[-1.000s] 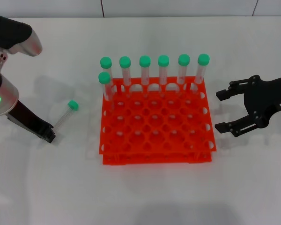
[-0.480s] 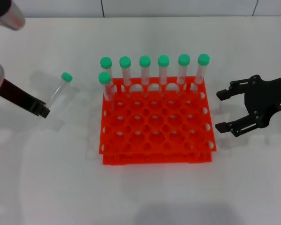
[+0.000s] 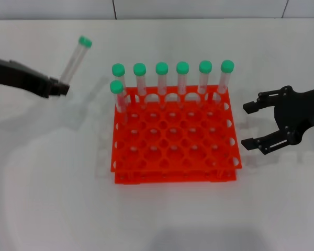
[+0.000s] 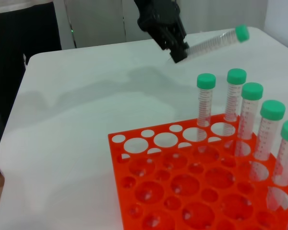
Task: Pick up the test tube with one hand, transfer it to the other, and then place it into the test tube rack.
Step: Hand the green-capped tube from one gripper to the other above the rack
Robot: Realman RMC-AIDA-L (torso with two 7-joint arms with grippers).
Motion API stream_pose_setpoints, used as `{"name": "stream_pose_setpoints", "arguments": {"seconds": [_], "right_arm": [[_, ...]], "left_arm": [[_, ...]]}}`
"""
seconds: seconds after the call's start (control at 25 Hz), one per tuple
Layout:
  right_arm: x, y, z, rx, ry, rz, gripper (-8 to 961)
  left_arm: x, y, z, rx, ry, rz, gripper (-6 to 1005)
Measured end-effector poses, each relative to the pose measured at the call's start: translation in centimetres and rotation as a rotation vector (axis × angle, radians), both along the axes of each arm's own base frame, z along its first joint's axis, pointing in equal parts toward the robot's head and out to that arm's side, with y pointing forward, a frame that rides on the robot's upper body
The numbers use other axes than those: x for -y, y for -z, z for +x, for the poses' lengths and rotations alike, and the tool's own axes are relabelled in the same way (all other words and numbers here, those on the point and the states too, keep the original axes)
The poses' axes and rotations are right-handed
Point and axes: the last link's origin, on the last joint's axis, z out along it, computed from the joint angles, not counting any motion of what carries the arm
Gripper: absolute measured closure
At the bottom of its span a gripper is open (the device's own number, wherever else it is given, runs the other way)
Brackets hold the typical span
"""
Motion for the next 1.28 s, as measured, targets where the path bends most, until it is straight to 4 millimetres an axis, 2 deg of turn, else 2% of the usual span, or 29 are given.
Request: {"name": "stream_pose_setpoints", "arguments": {"seconds": [0.36,0.56,0.84,1.08,1.28], "right_arm": [[0.1,0.1,0.2,-0.003,0.008,0.000,84],[0.1,0.2,0.1,-0.008,0.008,0.004,84],[0.1,0.8,-0.1,-0.015,0.000,0.011,83],[0.0,1.0,-0.3,-0.024,-0.004,0.020,83],[-0.2,1.2,-0.4,-0.026,-0.012,0.033,84]], "left_arm": [[1.3,-0.9,0.4,0.147,0.280,0.090,797],[1.8,0.2,0.2,0.237,0.445,0.077,795],[1.1,1.8,0.0,0.391,0.625,0.027,791],[0.2,2.5,-0.3,0.557,0.679,0.007,788],[-0.1,3.5,0.2,0.593,0.665,-0.035,785]]}}
